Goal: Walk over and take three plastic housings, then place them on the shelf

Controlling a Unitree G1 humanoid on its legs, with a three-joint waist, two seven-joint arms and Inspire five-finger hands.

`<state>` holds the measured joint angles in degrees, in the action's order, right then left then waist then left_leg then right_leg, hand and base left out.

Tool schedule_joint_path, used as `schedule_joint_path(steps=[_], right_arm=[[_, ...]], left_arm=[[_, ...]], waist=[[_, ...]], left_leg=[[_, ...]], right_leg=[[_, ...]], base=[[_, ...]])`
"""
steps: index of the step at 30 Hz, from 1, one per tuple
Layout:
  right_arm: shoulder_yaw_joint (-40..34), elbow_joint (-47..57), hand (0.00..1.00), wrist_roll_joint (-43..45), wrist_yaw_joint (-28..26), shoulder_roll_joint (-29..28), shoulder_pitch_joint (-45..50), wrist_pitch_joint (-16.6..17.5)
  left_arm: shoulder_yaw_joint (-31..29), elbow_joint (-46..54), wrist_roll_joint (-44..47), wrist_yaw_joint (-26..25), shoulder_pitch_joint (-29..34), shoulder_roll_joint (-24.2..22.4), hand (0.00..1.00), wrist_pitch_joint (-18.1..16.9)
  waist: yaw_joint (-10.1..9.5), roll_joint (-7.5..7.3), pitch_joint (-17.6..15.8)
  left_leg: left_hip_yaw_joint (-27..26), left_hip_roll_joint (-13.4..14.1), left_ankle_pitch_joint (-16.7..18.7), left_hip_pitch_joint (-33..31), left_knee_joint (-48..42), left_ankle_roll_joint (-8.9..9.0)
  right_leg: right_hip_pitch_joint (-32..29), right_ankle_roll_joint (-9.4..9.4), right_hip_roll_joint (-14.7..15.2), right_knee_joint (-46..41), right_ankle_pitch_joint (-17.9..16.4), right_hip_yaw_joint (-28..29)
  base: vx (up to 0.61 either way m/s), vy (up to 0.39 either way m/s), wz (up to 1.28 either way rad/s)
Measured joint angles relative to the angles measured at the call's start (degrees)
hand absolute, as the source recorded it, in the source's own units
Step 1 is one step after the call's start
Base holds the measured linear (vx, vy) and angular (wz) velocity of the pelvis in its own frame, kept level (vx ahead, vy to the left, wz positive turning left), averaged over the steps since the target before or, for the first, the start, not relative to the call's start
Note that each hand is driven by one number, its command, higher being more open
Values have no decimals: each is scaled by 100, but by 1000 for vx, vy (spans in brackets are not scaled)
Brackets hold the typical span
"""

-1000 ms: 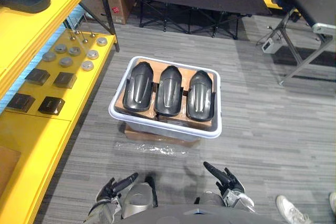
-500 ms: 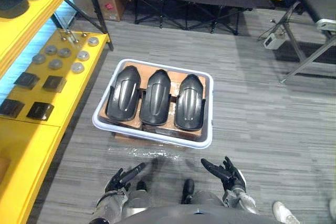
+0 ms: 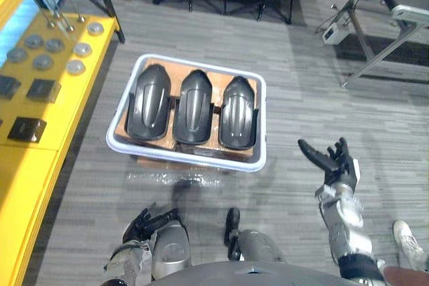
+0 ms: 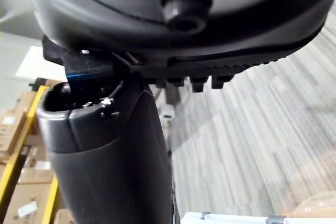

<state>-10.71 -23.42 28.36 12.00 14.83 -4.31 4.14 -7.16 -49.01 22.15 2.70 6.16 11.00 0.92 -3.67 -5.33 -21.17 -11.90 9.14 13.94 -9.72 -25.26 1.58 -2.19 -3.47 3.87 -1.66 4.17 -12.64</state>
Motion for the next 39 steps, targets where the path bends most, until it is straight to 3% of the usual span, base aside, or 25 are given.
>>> schedule_joint_path(steps=[1, 7, 12, 18, 25, 30, 31, 39], right_arm=[[-2, -317, 100, 161, 96, 99, -365, -101], [21, -1267, 100, 265, 203, 443, -1667, -385], [119, -2115, 100, 252, 203, 1376, -2768, -516], [305, -2692, 100, 141, 193, 1879, -3571, -788], [479, -3320, 100, -782, -498, 2171, -3833, -1603], [809, -3403, 100, -1597, -1052, 2515, -4011, -1841], [829, -3403, 0, -1692, -1107, 2541, -4025, -1842], [1154, -3407, 0, -2149, -1410, 2595, -4147, -2092]], left_arm=[[-18, 136, 18, 11, -47, 8, 100, -15], [38, 347, -16, 56, -162, 1, 100, -84], [190, 282, -14, 177, -354, -102, 100, -138], [444, 201, 44, 280, -531, -109, 100, -234], [659, 126, 418, 288, -617, -107, 100, -228], [689, 126, 468, 277, -620, -137, 100, -231], [689, 125, 470, 275, -620, -137, 100, -229], [688, 124, 484, 271, -620, -133, 100, -216]], waist=[[-117, -23, -141], [-302, 49, -390], [-409, 288, -557], [-441, 488, -686], [-464, 576, -729], [-407, 641, -762], [-404, 641, -762], [-401, 640, -761]], left_leg=[[52, -8, -8, -130, -63, -15], [310, -212, -143, -501, -51, -143], [537, -485, -299, -803, -30, -299], [624, -671, -430, -990, 38, -401], [724, -732, -497, -1128, 18, -431], [749, -745, -557, -1156, 20, -438], [750, -744, -561, -1157, 20, -437], [753, -723, -581, -1155, 11, -429]], right_leg=[[-60, 18, 1, 32, 55, -58], [-191, -23, 106, 210, 184, -364], [-381, -54, 326, 132, 203, -621], [-659, -92, 534, -184, 152, -753], [-868, -79, 642, -543, 20, -822], [-916, -74, 667, -626, 16, -846], [-917, -74, 667, -628, 16, -846], [-905, -72, 652, -641, 17, -847]], base=[[-62, 37, 23], [-25, 20, 28], [-22, 61, 30], [-60, 62, 16], [-73, 17, 8], [-54, 3, 5], [-39, -3, 1], [-29, 1, 0]])
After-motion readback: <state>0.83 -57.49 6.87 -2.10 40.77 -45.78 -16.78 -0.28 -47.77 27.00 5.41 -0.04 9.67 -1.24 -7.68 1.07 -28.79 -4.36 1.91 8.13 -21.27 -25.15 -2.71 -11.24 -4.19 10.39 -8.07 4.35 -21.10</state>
